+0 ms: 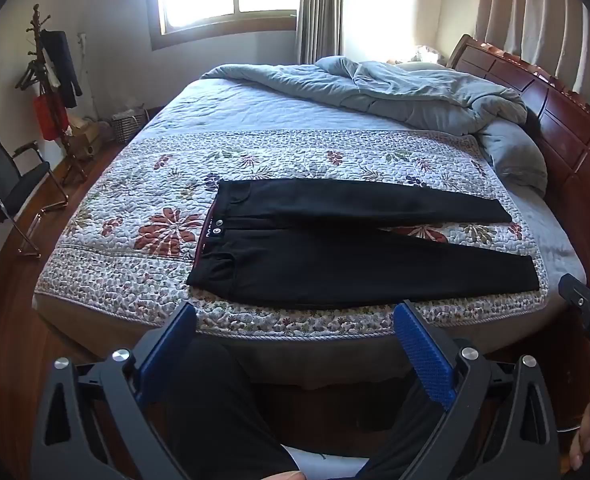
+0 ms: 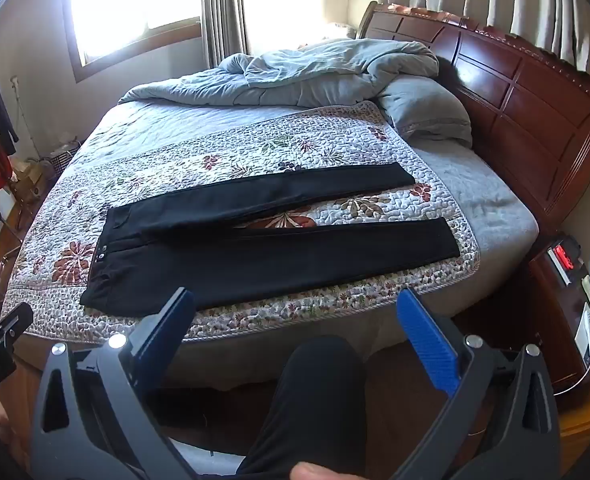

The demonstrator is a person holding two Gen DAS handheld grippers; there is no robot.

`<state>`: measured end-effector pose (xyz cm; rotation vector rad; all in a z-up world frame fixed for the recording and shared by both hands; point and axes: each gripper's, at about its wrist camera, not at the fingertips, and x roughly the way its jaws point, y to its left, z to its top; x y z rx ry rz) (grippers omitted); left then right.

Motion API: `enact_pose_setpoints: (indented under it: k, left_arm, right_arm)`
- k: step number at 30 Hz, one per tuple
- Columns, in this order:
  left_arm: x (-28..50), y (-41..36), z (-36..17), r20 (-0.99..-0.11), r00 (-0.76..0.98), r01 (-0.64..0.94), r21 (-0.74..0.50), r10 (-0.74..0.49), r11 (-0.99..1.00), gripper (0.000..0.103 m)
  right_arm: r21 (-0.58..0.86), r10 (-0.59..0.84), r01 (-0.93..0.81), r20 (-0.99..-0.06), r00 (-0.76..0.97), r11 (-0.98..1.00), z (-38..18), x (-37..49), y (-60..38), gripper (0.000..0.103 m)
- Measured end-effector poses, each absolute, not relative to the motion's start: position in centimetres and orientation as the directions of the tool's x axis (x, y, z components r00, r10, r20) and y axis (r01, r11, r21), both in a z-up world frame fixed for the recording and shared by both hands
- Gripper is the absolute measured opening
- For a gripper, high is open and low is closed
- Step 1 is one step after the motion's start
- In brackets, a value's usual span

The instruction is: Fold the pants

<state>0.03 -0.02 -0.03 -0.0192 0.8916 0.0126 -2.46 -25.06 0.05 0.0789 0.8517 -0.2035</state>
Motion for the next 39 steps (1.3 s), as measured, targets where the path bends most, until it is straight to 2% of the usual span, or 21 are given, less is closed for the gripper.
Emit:
enact_pose_setpoints:
  k: [39]
  left_arm:
    - [0.28,-0.16,0.18,-0.770,0.637,-0.021,-0.007,0.008,1.000,0.099]
  right_arm:
    - [-0.018,-0.146,0.202,-0.757,0.638,0.979,-0.21,-1.81,-24.64,0.100]
